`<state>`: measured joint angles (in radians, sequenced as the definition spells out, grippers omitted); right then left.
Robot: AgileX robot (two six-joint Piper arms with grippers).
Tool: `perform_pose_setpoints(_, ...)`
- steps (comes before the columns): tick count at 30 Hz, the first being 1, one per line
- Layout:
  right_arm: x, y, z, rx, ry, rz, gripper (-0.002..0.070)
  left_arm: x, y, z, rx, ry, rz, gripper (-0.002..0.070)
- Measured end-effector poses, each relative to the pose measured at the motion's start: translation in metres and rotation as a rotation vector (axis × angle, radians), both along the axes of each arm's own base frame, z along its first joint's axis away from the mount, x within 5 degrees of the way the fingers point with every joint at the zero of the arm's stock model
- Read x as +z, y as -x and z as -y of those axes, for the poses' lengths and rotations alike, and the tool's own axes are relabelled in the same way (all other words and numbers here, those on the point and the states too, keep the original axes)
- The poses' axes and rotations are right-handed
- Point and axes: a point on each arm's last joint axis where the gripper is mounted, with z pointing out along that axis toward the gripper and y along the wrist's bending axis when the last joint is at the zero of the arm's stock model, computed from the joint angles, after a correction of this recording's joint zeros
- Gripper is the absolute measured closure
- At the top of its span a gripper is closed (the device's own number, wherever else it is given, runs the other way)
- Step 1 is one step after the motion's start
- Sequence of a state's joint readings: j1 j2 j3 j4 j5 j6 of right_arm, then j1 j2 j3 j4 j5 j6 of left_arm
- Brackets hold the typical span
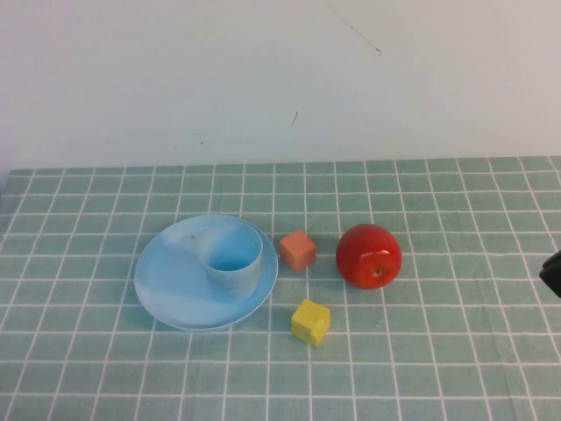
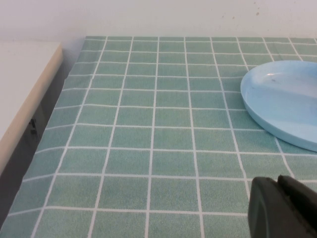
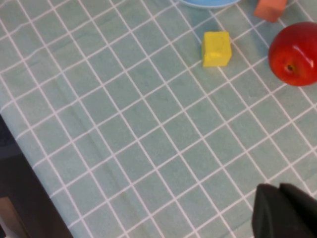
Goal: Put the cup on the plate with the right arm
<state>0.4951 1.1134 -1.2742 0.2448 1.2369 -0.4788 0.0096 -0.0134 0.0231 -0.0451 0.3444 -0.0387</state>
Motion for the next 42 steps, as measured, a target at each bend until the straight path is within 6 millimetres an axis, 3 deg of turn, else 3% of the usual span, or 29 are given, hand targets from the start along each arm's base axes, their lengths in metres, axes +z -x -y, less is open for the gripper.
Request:
perform_pose_setpoints(8,-0.001,-0.001,-0.002,0.004,-0.011,-0.012,0.0678,0.0,0.0,0.0,0.0,0.0,0.0,0.0678)
perform_pose_setpoints(12,0.009,0.012,0.005,0.008,-0.038,0.031,0.0678,0.0,0.0,0.0,0.0,0.0,0.0,0.0678)
perform_pose_setpoints(15,0.023,0.025,0.02,-0.007,-0.073,0.157,0.0678,0.0,0.0,0.0,0.0,0.0,0.0,0.0678)
perform_pose_setpoints(19,0.04,0.046,0.049,-0.152,-0.166,0.416,0.0678,0.0,0.0,0.0,0.0,0.0,0.0,0.0678)
perform_pose_setpoints(23,0.036,0.082,0.074,-0.299,-0.224,0.656,0.0678,0.0,0.0,0.0,-0.001,-0.002,0.0,0.0678)
perform_pose_setpoints(27,0.002,0.112,0.091,-0.413,-0.221,0.853,0.0678,0.0,0.0,0.0,-0.001,-0.002,0.0,0.0678)
perform_pose_setpoints(32,-0.071,0.129,0.098,-0.474,-0.168,0.874,0.0678,0.0,0.0,0.0,-0.001,-0.002,0.0,0.0678)
perform_pose_setpoints(38,-0.165,0.124,0.099,-0.543,-0.121,0.754,0.0678,0.0,0.0,0.0,-0.001,-0.002,0.0,0.0678)
perform_pose_setpoints(42,-0.204,0.115,0.096,-0.581,-0.192,0.657,0.0678,0.0,0.0,0.0,-0.001,-0.002,0.0,0.0678)
